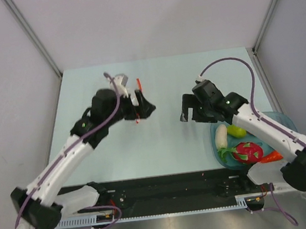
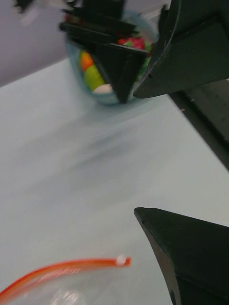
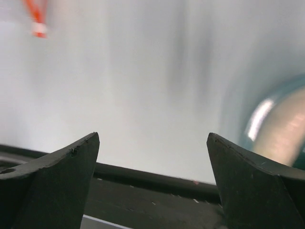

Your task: Open the zip-top bag and remove the fake food

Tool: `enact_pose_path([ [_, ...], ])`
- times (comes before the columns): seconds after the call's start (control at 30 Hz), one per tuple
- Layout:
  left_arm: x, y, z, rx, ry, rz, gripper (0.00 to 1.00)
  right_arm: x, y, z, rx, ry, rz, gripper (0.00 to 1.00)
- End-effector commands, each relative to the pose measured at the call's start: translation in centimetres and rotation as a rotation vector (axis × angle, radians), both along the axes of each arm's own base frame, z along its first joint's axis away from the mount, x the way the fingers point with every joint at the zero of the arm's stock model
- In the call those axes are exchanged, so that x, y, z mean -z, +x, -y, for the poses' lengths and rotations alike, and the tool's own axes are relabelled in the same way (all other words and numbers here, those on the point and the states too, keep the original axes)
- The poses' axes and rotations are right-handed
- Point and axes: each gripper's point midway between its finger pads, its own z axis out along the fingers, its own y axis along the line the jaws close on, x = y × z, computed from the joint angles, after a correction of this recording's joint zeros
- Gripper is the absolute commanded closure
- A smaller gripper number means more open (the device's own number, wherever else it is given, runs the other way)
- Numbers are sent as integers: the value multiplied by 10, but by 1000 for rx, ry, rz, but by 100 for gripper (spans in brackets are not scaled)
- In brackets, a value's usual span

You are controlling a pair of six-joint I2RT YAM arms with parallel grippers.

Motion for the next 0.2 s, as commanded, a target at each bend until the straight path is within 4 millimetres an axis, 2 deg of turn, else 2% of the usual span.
enact_pose_path([
  [0.0, -38, -68, 24, 163, -438, 113, 0, -53, -5, -44, -64, 303, 205, 0],
  [0.03, -21, -76, 21, 166, -459, 111, 0, -56, -6, -43, -59, 328, 226, 0],
  [0.07, -37, -90, 10, 166, -515, 154, 1, -55, -14, -39, -45, 355, 233, 0],
  [0.13, -31, -103, 2, 173, -525, 162, 0, -50, -18, -31, -12, 376, 239, 0],
  [0.17, -45, -123, -8, 206, -578, 214, 0, -53, -31, -27, -5, 436, 240, 0],
])
